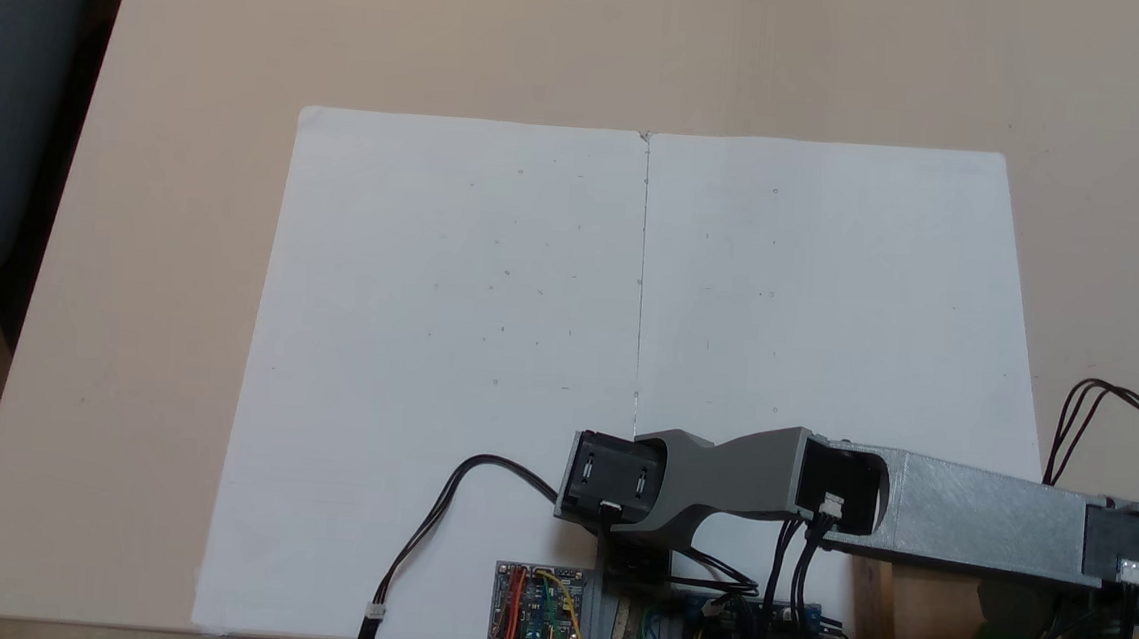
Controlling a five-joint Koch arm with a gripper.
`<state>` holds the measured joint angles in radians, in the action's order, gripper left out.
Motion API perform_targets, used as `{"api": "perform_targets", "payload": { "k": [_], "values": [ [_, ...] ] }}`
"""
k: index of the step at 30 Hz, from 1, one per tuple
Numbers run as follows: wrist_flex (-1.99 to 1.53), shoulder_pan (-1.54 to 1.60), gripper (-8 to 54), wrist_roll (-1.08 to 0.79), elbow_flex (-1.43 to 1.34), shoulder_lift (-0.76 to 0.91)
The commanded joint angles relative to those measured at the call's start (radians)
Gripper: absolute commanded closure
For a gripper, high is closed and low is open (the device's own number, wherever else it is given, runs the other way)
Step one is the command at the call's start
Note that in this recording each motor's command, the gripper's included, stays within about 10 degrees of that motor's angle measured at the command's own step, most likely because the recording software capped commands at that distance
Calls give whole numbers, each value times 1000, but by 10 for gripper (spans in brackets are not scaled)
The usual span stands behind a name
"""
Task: Grasp a green dice and put it in the bin.
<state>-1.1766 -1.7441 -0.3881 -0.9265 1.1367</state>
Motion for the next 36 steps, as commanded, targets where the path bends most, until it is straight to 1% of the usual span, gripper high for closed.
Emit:
{"api": "perform_targets", "payload": {
  "k": [1, 2, 3, 8, 12, 14, 19, 24, 28, 32, 35, 36],
  "values": [
    [21, 66, 55, 51, 46, 118],
    [21, 94, 54, 95, 54, 144],
    [21, 155, 55, 178, 67, 204],
    [17, 383, 55, 325, 92, 324],
    [5, 653, 54, 377, 91, 373],
    [9, 778, 36, 411, 91, 385],
    [37, 1095, 31, 414, 83, 399],
    [198, 1321, 31, 411, 34, 399],
    [362, 1453, 32, 397, -137, 419],
    [563, 1554, 32, 301, -408, 486],
    [693, 1589, 29, 267, -626, 563],
    [764, 1618, 28, 265, -759, 624]
  ]
}}
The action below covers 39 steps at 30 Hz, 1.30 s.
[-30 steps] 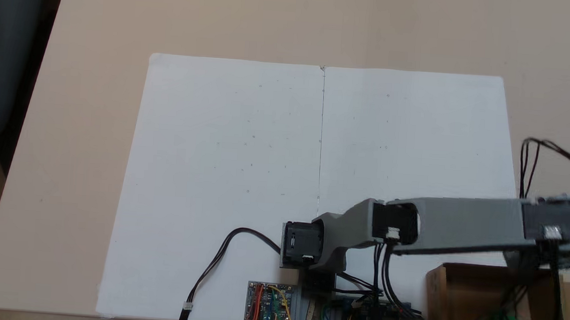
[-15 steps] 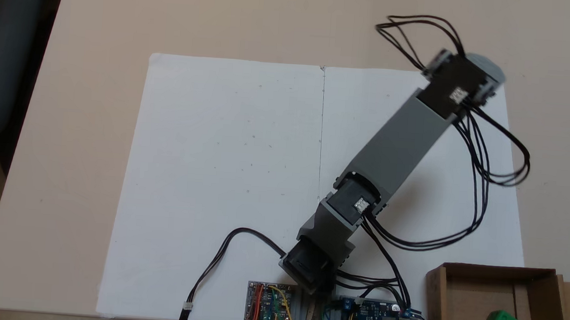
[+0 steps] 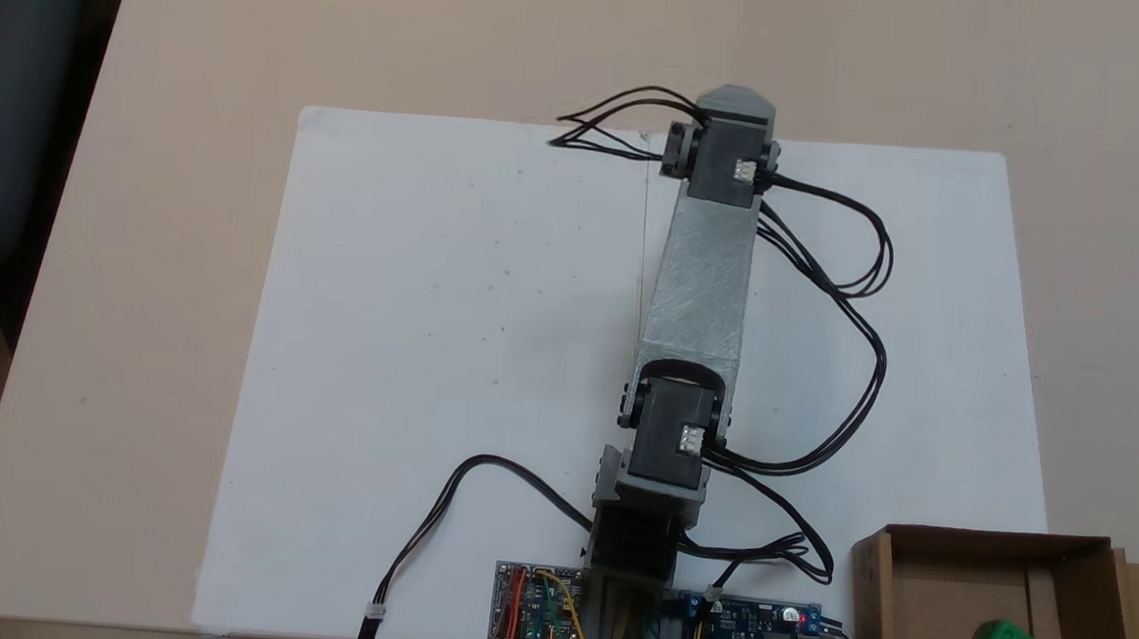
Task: Grasp a green dice and put it in the bin.
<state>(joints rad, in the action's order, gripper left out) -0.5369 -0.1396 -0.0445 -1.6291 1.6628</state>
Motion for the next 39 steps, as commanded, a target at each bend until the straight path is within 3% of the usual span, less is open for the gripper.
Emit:
{"api": "perform_targets", "payload": {
  "k": [1, 22, 33, 39],
  "values": [
    [159, 26, 28, -75, -110, 127],
    [943, 138, 33, -117, -871, 430],
    [1311, 106, 33, -112, -1062, 690],
    [1515, 94, 34, -110, -1131, 710]
  ]
}}
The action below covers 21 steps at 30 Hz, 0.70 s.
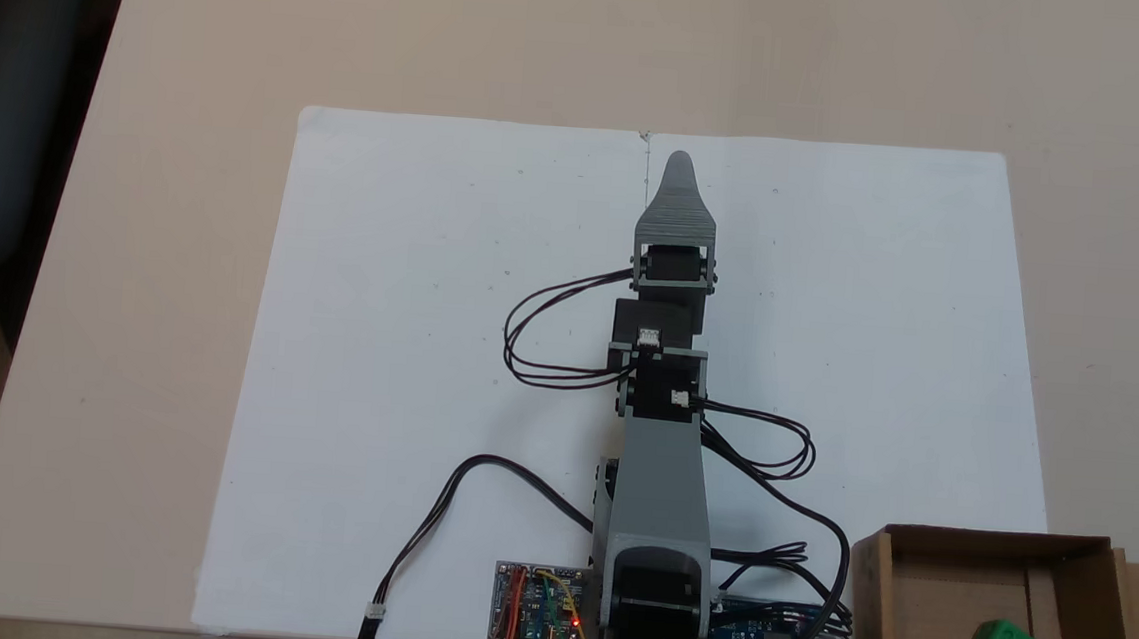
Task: Grasp a green dice and put it in the bin.
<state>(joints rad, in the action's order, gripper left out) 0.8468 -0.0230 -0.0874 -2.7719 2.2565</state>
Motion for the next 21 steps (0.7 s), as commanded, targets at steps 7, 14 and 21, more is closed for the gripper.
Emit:
{"api": "perform_targets", "payload": {
  "k": [7, 14, 21],
  "values": [
    [346, -23, 33, -67, -144, 120],
    [561, -23, 28, -69, -359, 120],
    [761, -23, 22, -74, -360, 120]
  ]
}}
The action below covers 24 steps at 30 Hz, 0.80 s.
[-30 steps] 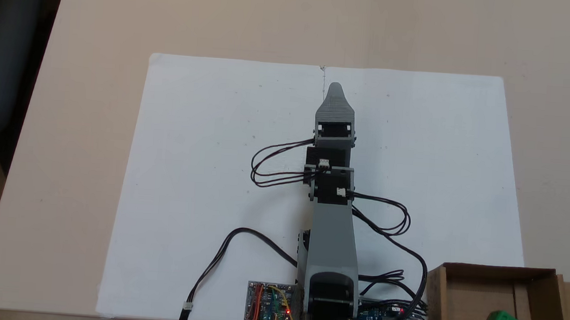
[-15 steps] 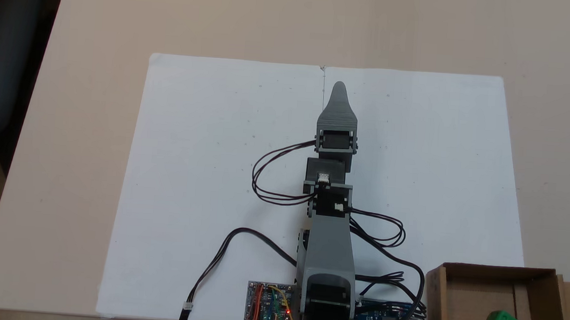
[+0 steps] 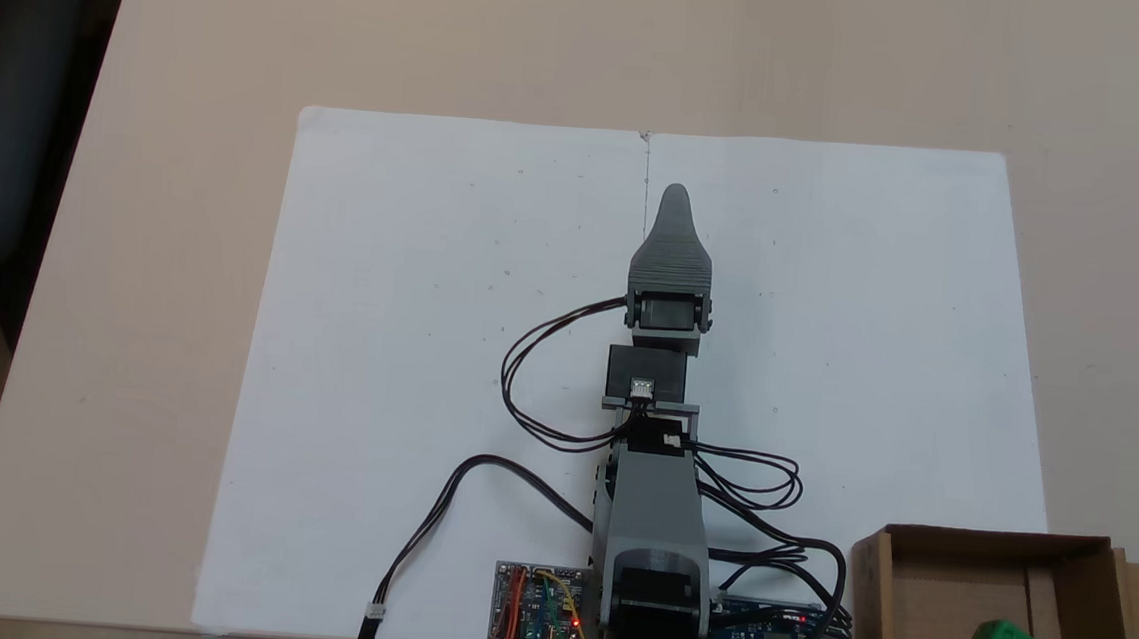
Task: Grasp a green dice and put it in the bin.
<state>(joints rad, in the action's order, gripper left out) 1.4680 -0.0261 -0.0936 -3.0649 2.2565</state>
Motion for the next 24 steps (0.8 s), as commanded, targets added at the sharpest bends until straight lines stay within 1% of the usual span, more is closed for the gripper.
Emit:
{"api": "perform_targets", "payload": {
  "k": [1, 7, 24],
  "values": [
    [168, -20, 21, -67, -67, 120],
    [319, -20, 20, -60, -67, 118],
    [298, -9, 10, -66, -67, 110]
  ]
}}
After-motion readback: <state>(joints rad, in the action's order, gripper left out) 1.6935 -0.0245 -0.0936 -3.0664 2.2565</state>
